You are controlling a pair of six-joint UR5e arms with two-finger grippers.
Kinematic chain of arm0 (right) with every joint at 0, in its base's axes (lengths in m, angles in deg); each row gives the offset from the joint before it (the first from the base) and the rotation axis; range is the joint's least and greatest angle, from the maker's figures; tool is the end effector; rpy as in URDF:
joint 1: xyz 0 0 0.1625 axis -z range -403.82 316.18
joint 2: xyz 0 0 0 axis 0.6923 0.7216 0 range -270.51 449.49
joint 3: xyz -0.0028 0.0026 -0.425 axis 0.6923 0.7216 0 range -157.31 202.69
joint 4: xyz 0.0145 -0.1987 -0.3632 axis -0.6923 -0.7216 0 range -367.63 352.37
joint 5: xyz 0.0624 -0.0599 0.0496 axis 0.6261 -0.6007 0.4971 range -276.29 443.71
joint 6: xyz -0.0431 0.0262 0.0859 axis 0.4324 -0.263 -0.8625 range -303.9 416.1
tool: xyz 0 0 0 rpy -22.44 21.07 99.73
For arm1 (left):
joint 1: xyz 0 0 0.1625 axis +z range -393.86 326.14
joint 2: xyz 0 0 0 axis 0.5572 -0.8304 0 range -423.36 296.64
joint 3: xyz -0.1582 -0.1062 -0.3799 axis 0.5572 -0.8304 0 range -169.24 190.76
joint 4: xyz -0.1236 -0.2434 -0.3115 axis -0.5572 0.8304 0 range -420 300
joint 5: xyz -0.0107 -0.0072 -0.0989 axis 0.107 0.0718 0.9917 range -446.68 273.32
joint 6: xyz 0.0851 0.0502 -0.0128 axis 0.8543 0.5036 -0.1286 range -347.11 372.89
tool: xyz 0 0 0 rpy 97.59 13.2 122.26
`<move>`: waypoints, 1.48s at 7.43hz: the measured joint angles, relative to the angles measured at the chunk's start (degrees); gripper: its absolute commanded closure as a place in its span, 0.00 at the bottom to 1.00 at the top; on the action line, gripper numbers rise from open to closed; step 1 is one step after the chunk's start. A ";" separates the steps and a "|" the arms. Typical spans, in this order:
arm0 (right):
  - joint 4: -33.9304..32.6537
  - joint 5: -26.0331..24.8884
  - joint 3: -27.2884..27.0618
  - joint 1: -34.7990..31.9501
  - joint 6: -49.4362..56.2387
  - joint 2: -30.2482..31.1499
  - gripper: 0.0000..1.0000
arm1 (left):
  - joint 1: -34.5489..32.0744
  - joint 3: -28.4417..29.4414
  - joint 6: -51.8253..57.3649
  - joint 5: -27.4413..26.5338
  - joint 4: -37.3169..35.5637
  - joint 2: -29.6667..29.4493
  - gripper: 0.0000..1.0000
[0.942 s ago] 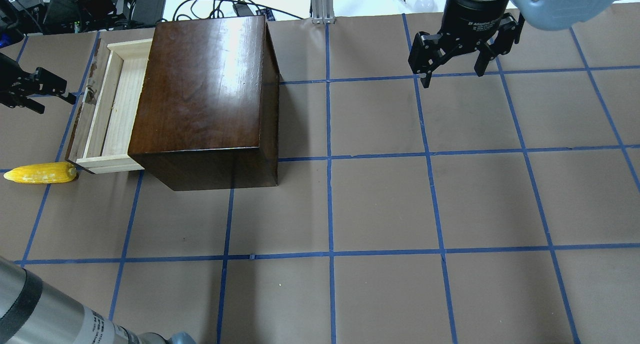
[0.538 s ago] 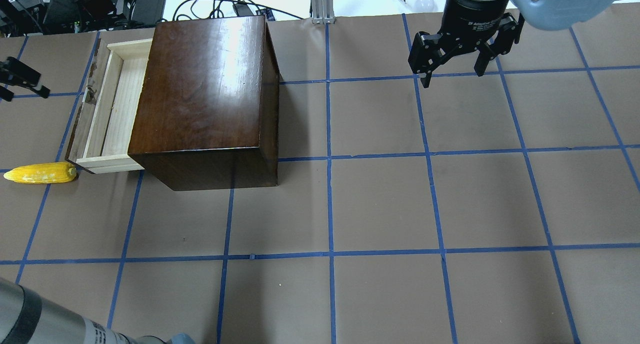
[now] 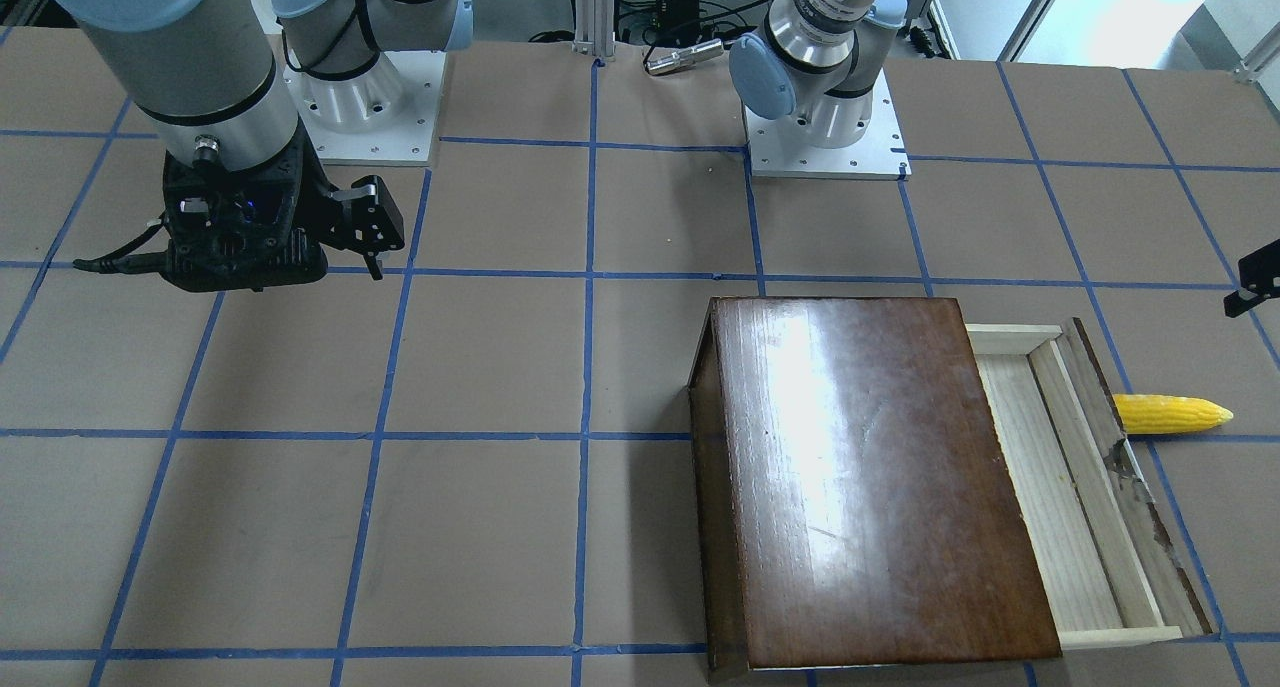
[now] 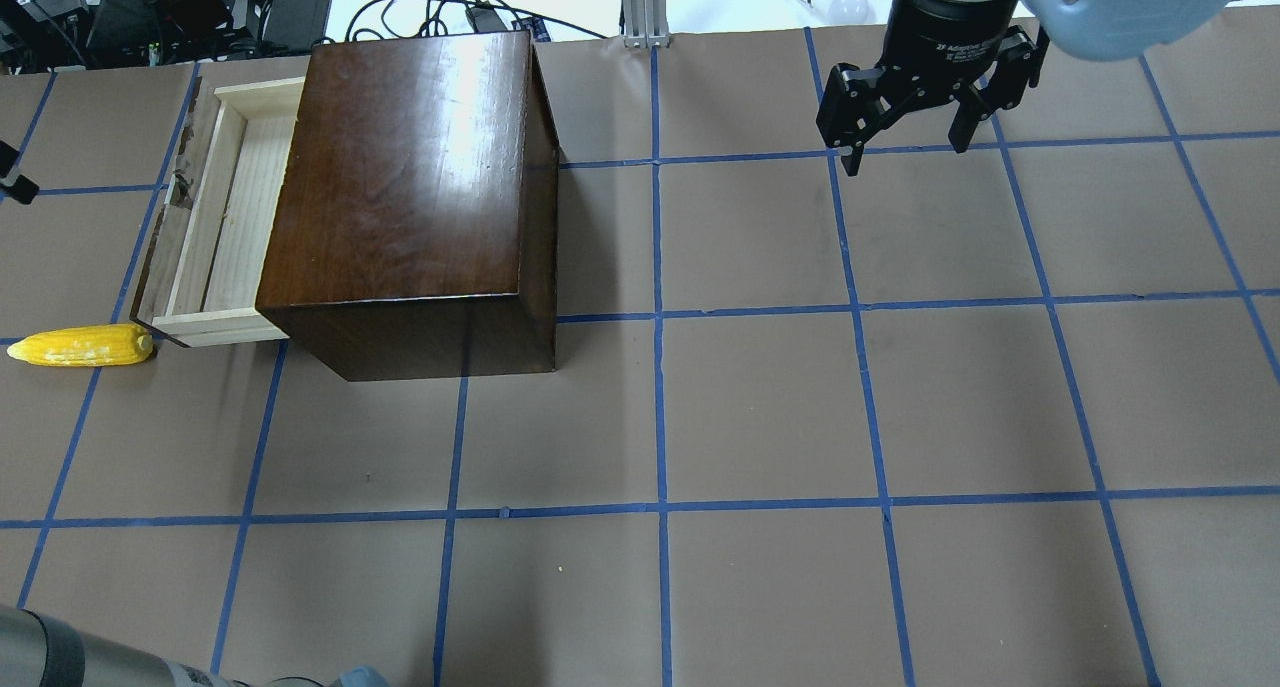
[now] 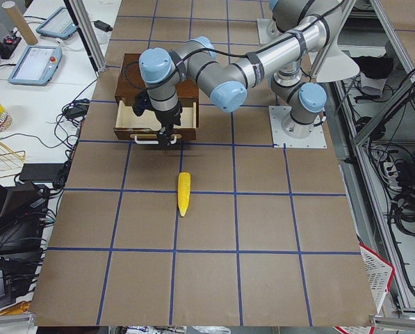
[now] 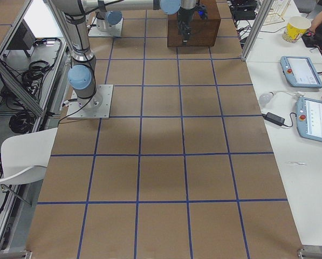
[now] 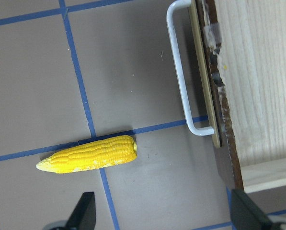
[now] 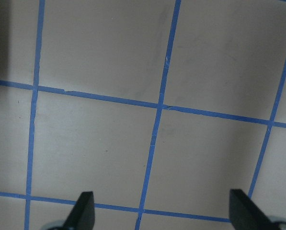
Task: Open drawer and put corn inside
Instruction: 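Release the handle and move the left gripper toward the yellow corn, then lower the left gripper and grasp the yellow corn cob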
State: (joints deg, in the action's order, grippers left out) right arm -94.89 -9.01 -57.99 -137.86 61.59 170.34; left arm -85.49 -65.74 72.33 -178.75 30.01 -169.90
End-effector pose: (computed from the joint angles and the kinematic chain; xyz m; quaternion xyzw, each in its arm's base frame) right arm 0.1676 -0.5444 0.4794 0.0837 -0.9960 -0.0227 0.0234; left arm 0.2750 -0.5563 0.4443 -0.1833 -0.9825 -0.0311 0.0082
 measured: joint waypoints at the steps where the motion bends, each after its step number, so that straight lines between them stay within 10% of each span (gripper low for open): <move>1: -0.01 0.00 0.00 0.00 0.00 0.00 0.00 | 1.64 -0.63 7.79 -0.65 -1.03 -0.51 0.00; 11: -0.01 0.00 0.00 0.00 -0.05 0.00 0.00 | 4.91 -14.85 74.97 -1.74 -27.47 -9.50 0.00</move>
State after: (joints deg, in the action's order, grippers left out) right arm -94.91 -9.01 -57.99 -137.86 61.55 170.34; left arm -80.58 -80.59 147.30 -180.49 2.54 -179.40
